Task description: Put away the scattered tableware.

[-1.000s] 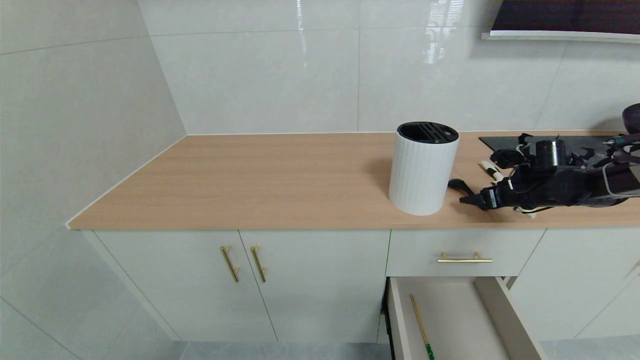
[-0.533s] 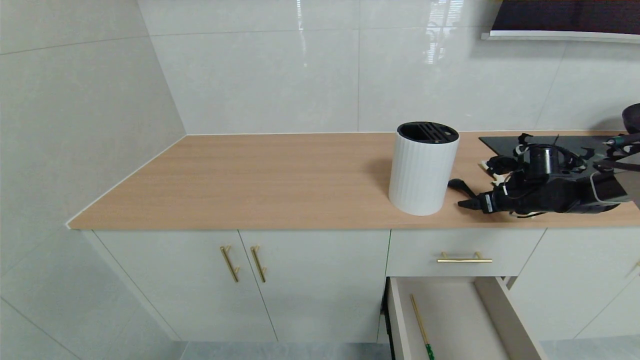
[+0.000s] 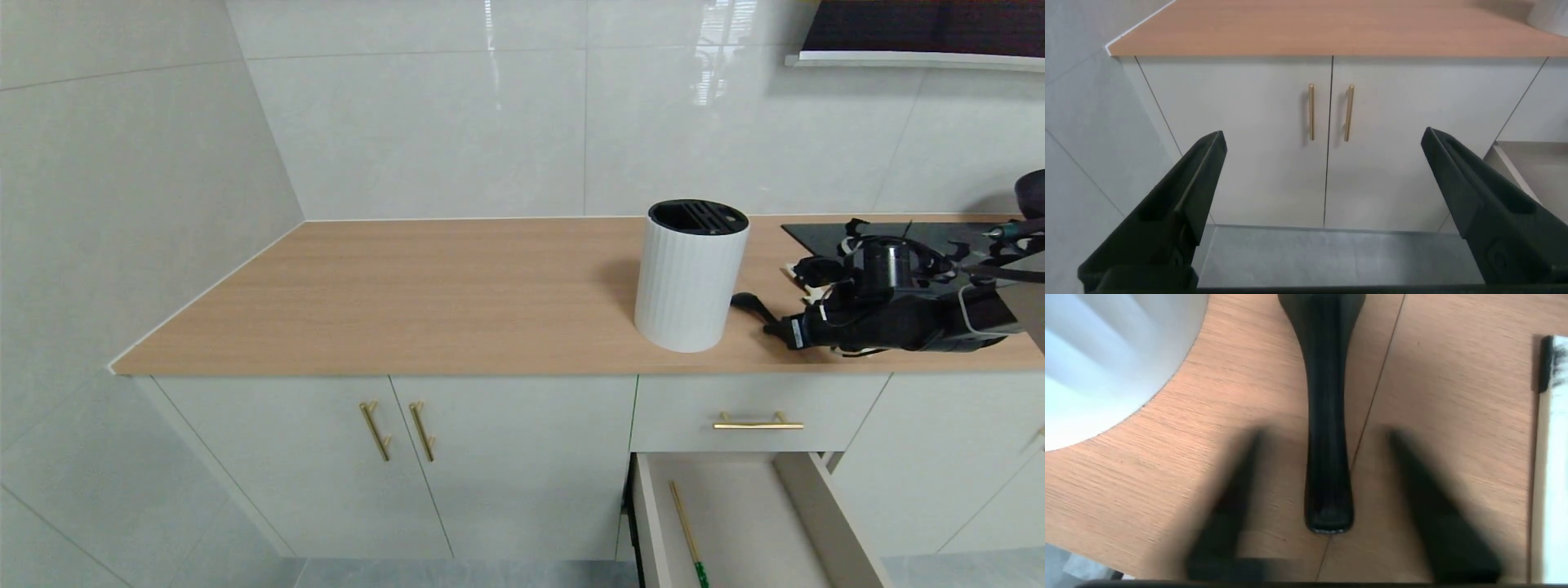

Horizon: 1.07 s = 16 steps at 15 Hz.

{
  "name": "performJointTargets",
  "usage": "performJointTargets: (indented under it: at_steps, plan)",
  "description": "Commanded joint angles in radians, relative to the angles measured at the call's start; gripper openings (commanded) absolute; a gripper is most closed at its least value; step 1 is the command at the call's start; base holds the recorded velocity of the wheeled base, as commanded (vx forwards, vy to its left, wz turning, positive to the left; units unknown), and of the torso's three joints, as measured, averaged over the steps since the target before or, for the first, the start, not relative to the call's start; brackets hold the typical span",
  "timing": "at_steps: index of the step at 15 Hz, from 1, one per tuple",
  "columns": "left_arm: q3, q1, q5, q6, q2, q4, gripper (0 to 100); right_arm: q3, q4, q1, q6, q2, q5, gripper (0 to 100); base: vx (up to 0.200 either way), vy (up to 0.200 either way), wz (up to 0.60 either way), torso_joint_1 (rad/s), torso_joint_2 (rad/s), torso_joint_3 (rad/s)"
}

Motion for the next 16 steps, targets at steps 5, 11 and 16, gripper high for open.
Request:
performJointTargets:
  at_steps: [5, 11, 16]
  plan:
    - [0.000, 0.000, 0.000, 0.000, 0.002, 0.000, 100, 0.005, 0.005, 0.002, -0.009, 0.004, -0.023, 0, 0.000, 0.000, 0.00, 0.000, 0.00, 0.000]
    - [0.000, 0.000, 0.000, 0.000, 0.000, 0.000, 100, 0.081, 0.010, 0.016, 0.089, -0.115, -0.166, 0, 0.000, 0.000, 0.00, 0.000, 0.00, 0.000]
    - [0.000, 0.000, 0.000, 0.000, 0.002, 0.000, 100, 0.462, 0.007, 0.014, 0.277, -0.525, -0.189, 0, 0.000, 0.000, 0.00, 0.000, 0.00, 0.000]
